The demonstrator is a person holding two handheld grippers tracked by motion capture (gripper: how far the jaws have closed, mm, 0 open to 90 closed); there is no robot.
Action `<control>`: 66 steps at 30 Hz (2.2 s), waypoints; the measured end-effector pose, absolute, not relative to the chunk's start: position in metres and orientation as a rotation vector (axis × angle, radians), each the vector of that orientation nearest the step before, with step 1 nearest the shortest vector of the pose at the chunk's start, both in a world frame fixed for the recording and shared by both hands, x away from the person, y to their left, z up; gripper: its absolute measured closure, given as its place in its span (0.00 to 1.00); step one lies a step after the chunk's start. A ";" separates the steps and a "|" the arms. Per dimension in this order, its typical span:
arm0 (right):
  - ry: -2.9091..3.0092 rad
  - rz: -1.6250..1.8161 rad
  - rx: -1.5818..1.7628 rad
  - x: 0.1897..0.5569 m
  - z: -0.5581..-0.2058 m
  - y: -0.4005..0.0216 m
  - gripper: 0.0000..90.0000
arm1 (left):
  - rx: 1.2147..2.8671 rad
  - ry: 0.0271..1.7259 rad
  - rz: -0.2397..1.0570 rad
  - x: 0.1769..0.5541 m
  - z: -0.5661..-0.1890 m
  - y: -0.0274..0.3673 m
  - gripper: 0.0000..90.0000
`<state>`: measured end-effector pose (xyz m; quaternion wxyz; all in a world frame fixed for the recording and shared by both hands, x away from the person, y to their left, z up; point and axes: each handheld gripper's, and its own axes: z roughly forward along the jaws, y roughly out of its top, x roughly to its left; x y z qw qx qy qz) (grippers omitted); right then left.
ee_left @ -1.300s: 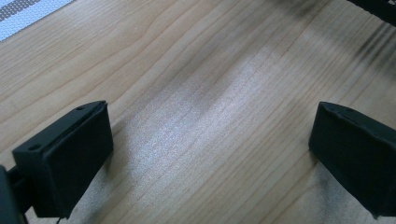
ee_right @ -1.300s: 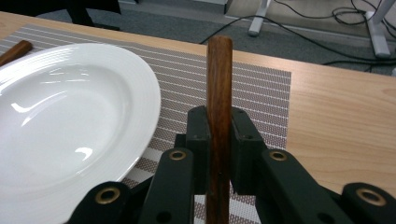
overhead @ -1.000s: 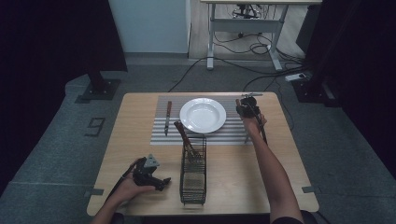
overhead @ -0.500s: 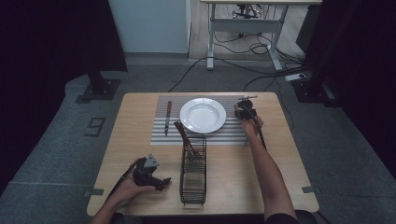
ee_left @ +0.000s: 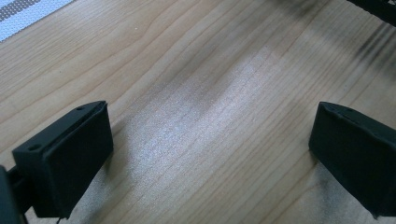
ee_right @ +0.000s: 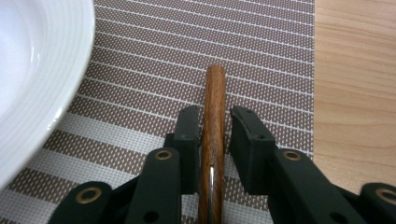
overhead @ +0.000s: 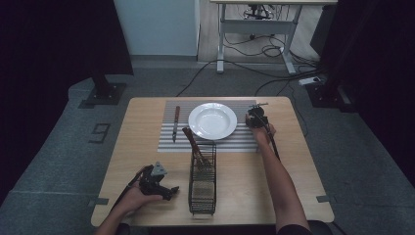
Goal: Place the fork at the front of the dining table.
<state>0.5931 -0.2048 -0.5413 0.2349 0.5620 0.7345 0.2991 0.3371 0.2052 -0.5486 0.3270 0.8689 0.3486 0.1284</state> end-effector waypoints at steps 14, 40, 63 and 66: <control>2.041 0.962 1.497 0.558 -0.522 -0.218 0.67 | 2.277 0.912 0.336 0.337 -0.549 0.205 0.00; 2.041 0.800 1.563 0.553 -0.537 -0.216 0.89 | 2.278 0.906 0.333 0.337 -0.549 0.205 0.00; 2.021 0.859 1.615 0.585 -0.539 -0.204 0.89 | 2.277 0.910 0.334 0.337 -0.549 0.205 0.00; 2.016 0.873 1.623 0.586 -0.539 -0.207 0.88 | 2.277 0.910 0.334 0.337 -0.549 0.205 0.00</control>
